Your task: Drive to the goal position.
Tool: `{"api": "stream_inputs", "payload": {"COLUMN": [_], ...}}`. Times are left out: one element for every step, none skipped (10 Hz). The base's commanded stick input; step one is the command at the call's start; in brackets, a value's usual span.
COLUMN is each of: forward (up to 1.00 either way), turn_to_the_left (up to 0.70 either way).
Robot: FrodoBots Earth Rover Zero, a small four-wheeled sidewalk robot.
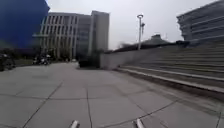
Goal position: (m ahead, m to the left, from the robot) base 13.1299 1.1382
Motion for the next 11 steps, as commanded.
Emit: {"api": "stream_inputs", "payload": {"forward": [1.00,1.00,1.00,1.00,1.00,1.00,1.00,1.00,1.00,1.00,1.00], "turn_to_the_left": [0.42,0.42,0.42,0.42,0.42,0.32,0.17,0.02,-0.03,-0.38,-0.31]}}
